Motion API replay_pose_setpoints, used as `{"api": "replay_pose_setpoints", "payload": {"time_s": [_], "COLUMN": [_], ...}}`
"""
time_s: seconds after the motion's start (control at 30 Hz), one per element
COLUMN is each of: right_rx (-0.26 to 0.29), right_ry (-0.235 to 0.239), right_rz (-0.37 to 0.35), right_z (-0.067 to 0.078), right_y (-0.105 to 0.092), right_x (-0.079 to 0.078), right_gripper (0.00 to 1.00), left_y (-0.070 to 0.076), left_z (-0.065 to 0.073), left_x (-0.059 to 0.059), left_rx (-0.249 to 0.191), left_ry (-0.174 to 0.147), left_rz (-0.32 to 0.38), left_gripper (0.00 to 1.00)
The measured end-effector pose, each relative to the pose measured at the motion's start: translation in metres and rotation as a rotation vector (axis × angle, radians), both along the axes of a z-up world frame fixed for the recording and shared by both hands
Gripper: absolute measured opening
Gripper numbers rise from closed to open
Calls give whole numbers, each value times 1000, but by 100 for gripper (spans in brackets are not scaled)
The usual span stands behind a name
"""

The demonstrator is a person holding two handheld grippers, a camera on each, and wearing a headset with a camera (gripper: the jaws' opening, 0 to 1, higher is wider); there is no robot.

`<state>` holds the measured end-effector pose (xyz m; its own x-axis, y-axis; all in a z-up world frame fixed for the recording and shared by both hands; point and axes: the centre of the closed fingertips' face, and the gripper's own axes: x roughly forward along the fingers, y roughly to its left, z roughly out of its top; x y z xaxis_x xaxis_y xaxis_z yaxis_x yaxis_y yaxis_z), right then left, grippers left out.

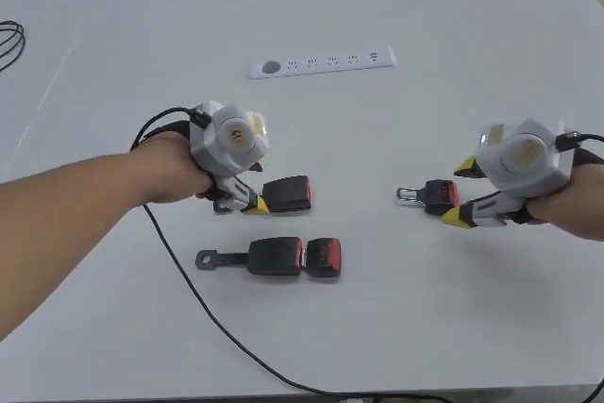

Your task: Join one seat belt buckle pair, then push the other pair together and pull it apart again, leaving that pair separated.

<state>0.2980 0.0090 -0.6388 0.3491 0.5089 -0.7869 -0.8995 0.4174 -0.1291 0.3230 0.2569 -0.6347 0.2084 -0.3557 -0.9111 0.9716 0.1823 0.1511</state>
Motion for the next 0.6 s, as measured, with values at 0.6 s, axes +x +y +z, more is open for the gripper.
{"api": "replay_pose_setpoints", "payload": {"time_s": [0.6], "right_rx": [180], "right_ry": [-58], "right_rz": [-152], "right_z": [42], "right_y": [0], "right_x": [-48], "right_gripper": [65], "left_y": [51], "left_z": [35], "left_x": [-72], "left_rx": [-239], "left_ry": [-64], "left_rz": [326], "left_gripper": [66]}}
